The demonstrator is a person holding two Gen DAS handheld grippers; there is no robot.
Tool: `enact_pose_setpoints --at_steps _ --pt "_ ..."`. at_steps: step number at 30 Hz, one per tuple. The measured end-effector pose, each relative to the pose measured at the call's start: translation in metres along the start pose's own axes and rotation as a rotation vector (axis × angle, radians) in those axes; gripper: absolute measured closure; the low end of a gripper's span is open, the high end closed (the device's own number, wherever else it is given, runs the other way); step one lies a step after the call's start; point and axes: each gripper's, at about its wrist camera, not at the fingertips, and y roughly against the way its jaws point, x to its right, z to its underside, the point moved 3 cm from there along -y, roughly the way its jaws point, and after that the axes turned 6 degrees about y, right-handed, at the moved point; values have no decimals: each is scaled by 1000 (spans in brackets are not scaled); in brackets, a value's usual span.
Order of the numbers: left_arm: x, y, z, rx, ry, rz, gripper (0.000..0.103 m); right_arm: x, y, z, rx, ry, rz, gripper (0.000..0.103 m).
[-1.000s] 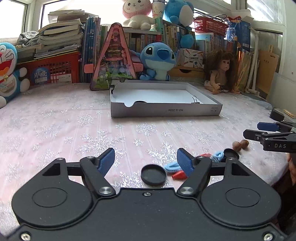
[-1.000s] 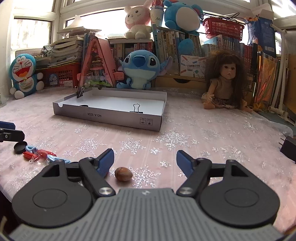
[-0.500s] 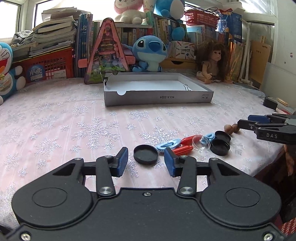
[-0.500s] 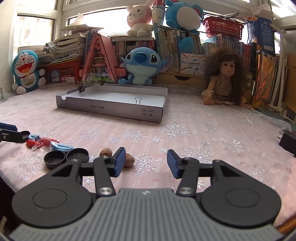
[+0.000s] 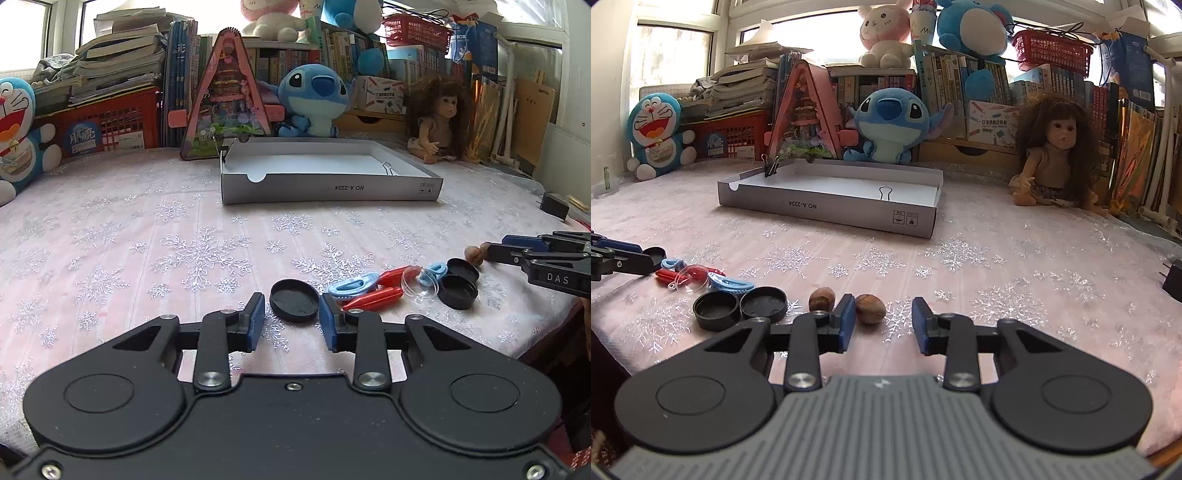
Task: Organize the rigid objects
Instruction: 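Move the left tool to another black lid while the right tool approaches a walnut, then grasp the black lid with the left tool while the right tool grasps the walnut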
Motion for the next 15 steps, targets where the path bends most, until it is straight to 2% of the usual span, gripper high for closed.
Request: enact_pose_setpoints --at_steps 15 --pt "1 -13 -3 7 5 -19 73 -3 -7 -2 -4 -1 8 67"
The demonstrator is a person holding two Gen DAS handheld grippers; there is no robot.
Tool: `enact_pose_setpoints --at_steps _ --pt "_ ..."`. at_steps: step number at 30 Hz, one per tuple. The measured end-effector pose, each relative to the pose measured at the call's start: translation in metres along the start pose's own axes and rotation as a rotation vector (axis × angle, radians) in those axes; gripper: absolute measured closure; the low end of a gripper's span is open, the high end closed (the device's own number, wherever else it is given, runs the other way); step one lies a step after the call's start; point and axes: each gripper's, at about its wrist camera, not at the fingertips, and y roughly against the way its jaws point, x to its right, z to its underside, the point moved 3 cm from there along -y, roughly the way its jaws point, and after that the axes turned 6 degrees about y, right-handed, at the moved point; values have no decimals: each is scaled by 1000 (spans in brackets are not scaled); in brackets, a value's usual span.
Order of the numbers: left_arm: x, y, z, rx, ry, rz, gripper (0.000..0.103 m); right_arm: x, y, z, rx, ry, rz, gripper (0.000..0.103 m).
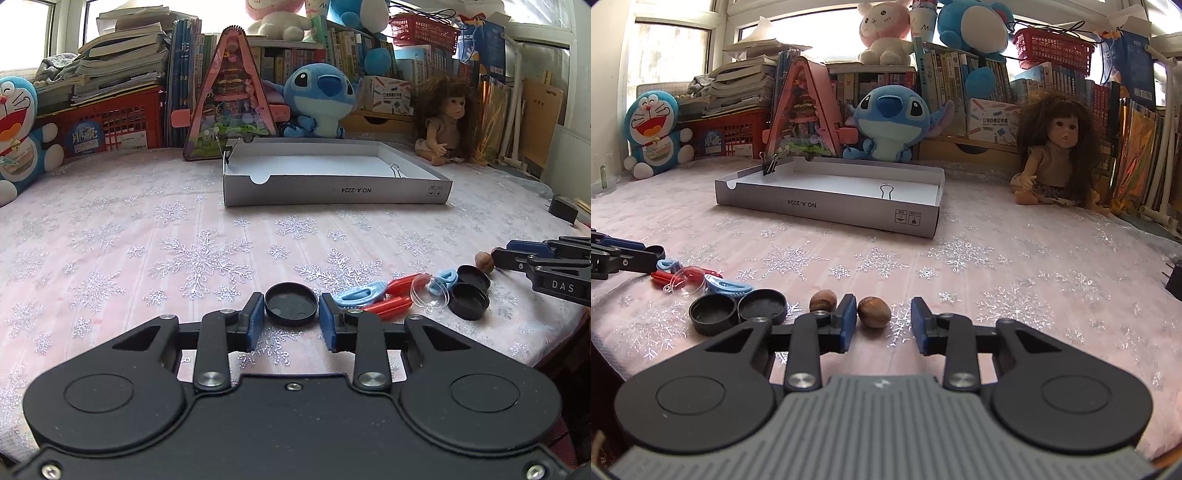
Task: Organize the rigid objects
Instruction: 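Grasp the black lid with the left tool while the right tool grasps the walnut, then carry the lid and walnut over the white tray with both tools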
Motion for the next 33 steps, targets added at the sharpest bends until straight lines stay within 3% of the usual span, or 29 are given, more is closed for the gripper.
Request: enact_pose_setpoints --at_steps 3,15,27,33 --pt "1 -1 0 8 -3 -9 74 -1 0 0 -6 3 -9 80" --pt "-1 -2 -26 34 18 -23 74 6 -6 -16 -9 -26 -8 80" --pt "-4 -26 -93 30 66 -20 74 38 -39 -63 -52 -133 -10 80" --pt "-4 -57 -134 6 98 -20 74 55 -69 -92 -86 -192 -41 80"
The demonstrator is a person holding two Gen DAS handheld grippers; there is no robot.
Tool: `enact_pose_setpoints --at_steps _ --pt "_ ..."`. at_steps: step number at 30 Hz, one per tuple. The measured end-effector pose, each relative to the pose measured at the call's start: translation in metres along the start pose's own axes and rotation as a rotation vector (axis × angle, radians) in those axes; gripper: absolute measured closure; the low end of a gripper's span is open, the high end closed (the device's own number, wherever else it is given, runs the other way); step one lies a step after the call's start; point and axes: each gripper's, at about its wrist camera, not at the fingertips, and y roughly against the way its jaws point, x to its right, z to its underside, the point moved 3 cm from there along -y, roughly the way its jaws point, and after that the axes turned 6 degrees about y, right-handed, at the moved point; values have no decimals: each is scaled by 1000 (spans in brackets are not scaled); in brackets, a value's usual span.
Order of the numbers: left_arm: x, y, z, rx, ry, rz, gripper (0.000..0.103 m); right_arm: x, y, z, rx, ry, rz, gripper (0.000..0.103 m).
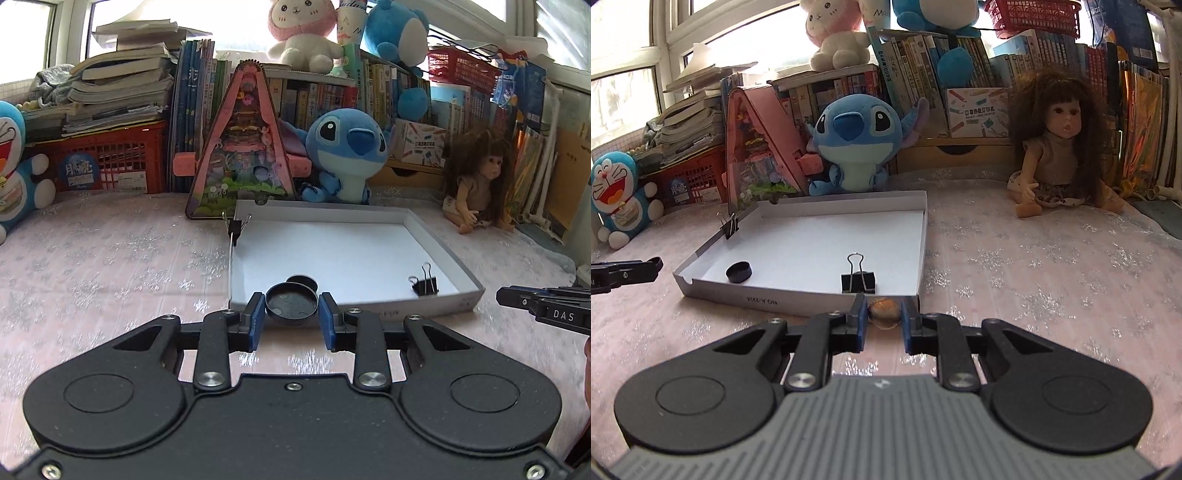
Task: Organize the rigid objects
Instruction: 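Carry the lid and walnut over the white tray with both tools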
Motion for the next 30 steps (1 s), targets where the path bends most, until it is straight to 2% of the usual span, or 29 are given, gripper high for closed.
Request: enact_pose_setpoints --at_steps 7,12,19,30 --pt "3 -48 -42 -52 47 0 74 8 -41 -40 -82 -71 -42 80" --pt "4 -87 -60 -98 61 -10 74 7 -79 -55 -175 -117 -59 80" --pt "-7 -129 -60 -154 61 -60 74 7 -112 -60 -246 -112 -8 80" --pt "-13 -154 -48 -200 61 -78 74 9 -129 -52 -294 -109 24 80"
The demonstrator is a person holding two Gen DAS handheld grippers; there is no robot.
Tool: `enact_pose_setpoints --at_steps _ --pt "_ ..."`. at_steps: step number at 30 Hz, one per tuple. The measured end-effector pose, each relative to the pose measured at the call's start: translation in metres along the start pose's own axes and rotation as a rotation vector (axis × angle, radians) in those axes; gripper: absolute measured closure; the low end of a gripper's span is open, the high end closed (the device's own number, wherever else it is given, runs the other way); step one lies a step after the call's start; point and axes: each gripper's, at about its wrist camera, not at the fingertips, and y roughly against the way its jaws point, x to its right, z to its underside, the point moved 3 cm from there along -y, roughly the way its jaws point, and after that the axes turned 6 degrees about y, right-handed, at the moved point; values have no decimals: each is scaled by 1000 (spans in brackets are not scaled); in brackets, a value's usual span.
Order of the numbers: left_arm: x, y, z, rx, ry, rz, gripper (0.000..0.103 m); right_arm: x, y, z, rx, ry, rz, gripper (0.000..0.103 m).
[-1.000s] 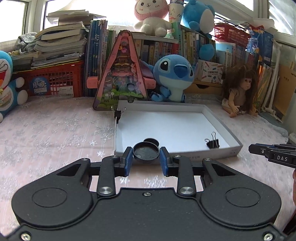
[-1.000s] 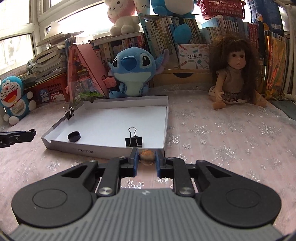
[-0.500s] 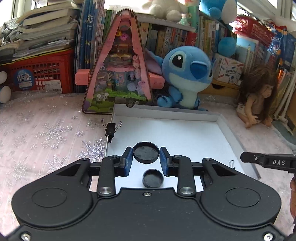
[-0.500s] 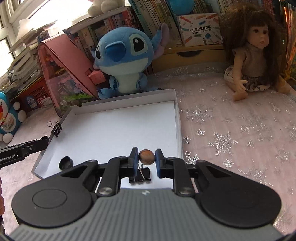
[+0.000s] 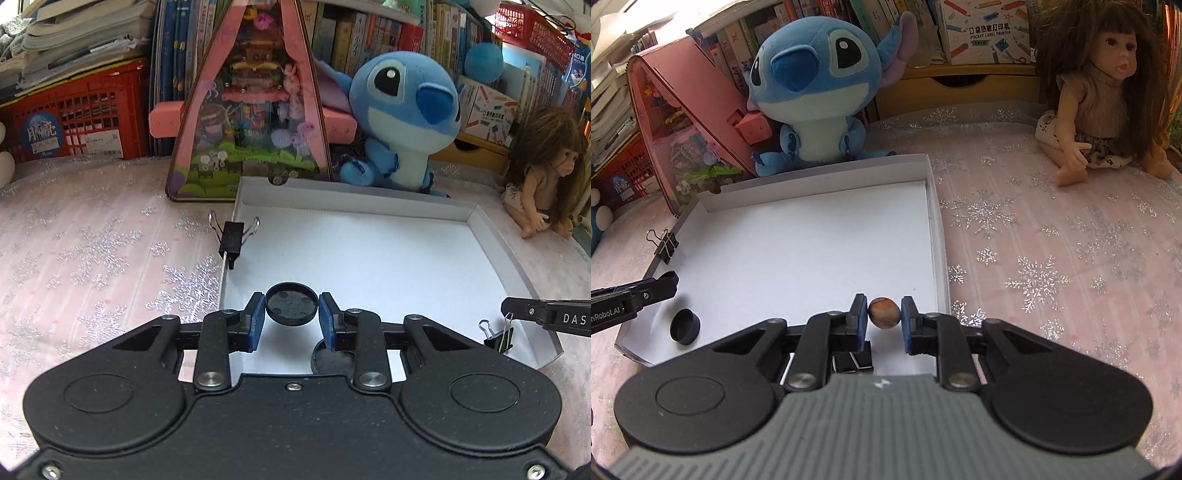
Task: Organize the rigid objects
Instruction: 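Carry the lid and walnut over the white tray with both tools, then open both tools to release the lid and walnut into the tray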
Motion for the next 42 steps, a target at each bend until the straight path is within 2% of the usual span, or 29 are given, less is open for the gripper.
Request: enact_pose_setpoints --at_steps 10,19,21,25,29,33,37,42 --pt "0 -13 5 -32 0 -18 74 -1 -6 1 -23 12 7 80" --pt "2 -14 8 -16 -25 -27 73 -3 -8 3 -24 21 10 80" --pt "3 -13 8 -16 -24 -28 73 -3 -8 3 -19 18 9 76" --pt "2 -5 9 7 -16 -12 72 -2 -2 4 3 15 -3 74" --pt "1 11 10 40 -13 3 62 -1 11 4 42 19 -13 68" --pt "3 34 15 71 -18 32 52 -3 30 9 96 48 -21 57" --pt "8 62 29 113 -42 75 43 -7 52 22 160 94 -28 54" --pt "15 98 59 142 -81 128 28 -12 79 45 230 145 -44 44"
